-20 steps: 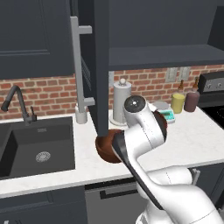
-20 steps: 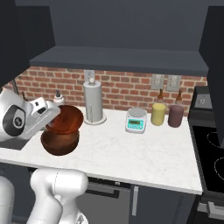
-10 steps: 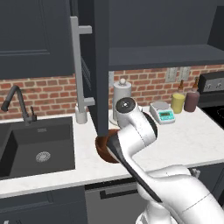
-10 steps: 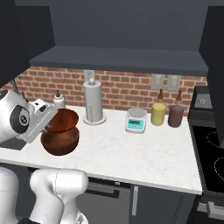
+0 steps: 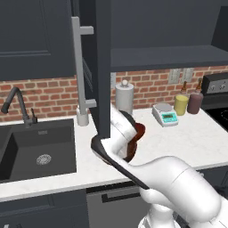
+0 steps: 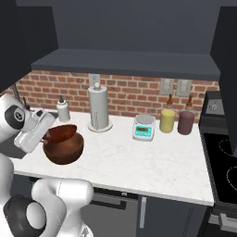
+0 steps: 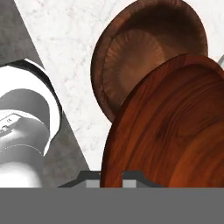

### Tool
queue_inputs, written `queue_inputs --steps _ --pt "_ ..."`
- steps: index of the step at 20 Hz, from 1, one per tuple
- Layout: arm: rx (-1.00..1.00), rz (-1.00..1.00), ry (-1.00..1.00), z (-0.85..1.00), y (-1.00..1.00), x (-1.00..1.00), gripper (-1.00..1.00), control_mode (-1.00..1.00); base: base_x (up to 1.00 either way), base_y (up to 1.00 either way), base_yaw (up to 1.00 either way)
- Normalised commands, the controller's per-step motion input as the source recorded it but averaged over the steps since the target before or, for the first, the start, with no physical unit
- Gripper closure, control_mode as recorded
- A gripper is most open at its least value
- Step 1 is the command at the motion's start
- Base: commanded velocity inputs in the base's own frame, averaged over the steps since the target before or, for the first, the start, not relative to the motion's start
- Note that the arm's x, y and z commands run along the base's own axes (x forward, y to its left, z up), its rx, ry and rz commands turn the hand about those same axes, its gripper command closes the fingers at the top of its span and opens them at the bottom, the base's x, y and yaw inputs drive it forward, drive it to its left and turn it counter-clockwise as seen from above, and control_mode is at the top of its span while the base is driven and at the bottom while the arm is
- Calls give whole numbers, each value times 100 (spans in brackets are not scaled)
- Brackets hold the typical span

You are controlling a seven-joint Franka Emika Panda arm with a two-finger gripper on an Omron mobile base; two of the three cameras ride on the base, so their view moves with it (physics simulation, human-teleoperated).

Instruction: Pick up the bowls on the counter and stack them on top of one another in the open cabinet. Place the smaller bowl on top of the larger bowl.

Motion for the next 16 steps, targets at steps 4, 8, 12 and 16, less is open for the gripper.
queue_inputs --steps 4,8,12,16 --pt "-13 5 5 -62 0 10 100 -100 0 0 0" --pt "-2 3 0 -52 0 23 100 -100 0 0 0" --pt "0 3 0 -31 0 24 100 -100 0 0 0" --pt "0 3 0 -7 1 26 100 -100 0 0 0"
